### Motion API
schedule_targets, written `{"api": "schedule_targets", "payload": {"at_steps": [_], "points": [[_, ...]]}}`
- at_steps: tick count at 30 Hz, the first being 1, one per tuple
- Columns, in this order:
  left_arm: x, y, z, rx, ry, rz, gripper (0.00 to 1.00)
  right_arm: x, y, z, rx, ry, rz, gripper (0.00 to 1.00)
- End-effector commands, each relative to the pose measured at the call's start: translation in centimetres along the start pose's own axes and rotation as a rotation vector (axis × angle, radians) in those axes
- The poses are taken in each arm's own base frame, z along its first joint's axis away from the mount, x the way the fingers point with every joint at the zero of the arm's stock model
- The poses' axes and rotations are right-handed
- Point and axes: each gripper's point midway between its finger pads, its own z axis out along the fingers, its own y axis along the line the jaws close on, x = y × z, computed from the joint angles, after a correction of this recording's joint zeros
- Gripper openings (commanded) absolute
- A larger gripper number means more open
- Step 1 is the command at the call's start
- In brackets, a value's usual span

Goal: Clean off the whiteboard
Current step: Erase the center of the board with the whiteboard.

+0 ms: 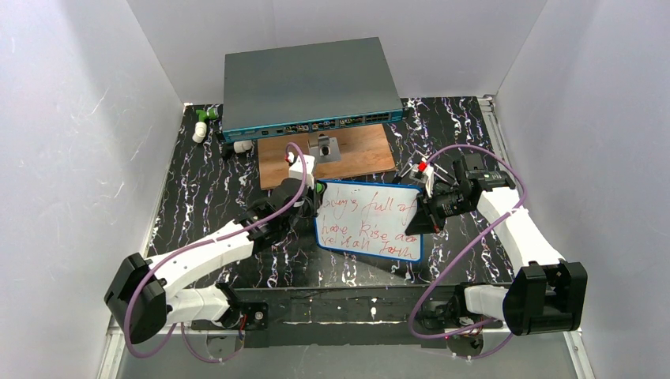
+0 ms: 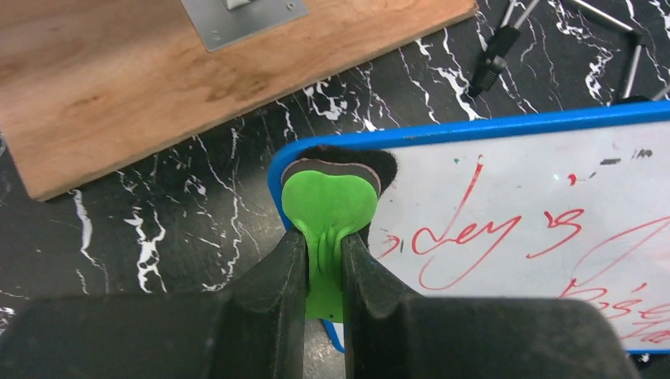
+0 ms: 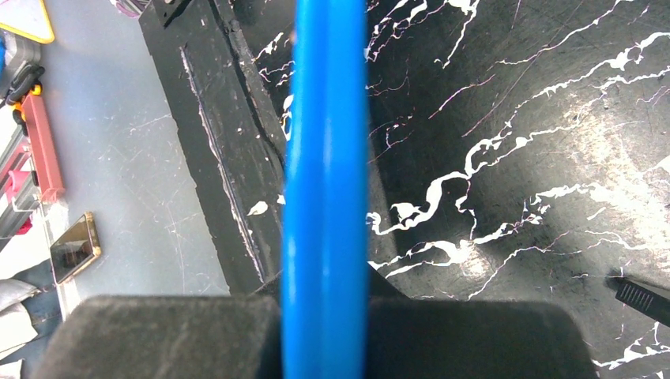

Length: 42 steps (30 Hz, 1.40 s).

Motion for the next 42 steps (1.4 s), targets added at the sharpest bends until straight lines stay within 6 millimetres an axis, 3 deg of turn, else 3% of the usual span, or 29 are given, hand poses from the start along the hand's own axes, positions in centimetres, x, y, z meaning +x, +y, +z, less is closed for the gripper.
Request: {"api": "schedule_targets", "payload": {"at_steps": [1, 7, 15, 29, 35, 42], "points": [[-3.7, 0.9, -0.2, -0.068, -0.096, 0.024, 0.00, -0.8, 1.1, -0.1, -0.039, -0.029, -0.072, 0.01], [-2.1, -0.3, 0.5, -0.023, -0.023, 0.068, 0.00, -0.8, 1.1, -0.1, -0.040, -0.028, -0.070, 0.01], [2.5, -0.7, 0.4, -0.052, 0.067, 0.145, 0.00, -0.7, 1.0, 0.0, -0.041, -0.024, -0.065, 0.01], [4.5, 2.1, -1.0, -0.125, 0.096, 0.191, 0.00, -0.7, 0.9, 0.0, -0.043, -0.020, -0.063, 0.01], [6.1, 0.2, -0.6, -0.014, 0.129, 0.180, 0.00, -0.6, 1.0, 0.1, -0.043, -0.020, -0.064, 0.01], [3.9, -2.2, -0.6, 0.087, 0.054, 0.192, 0.00, -0.5, 1.0, 0.1, -0.044, -0.019, -0.062, 0.01]]}}
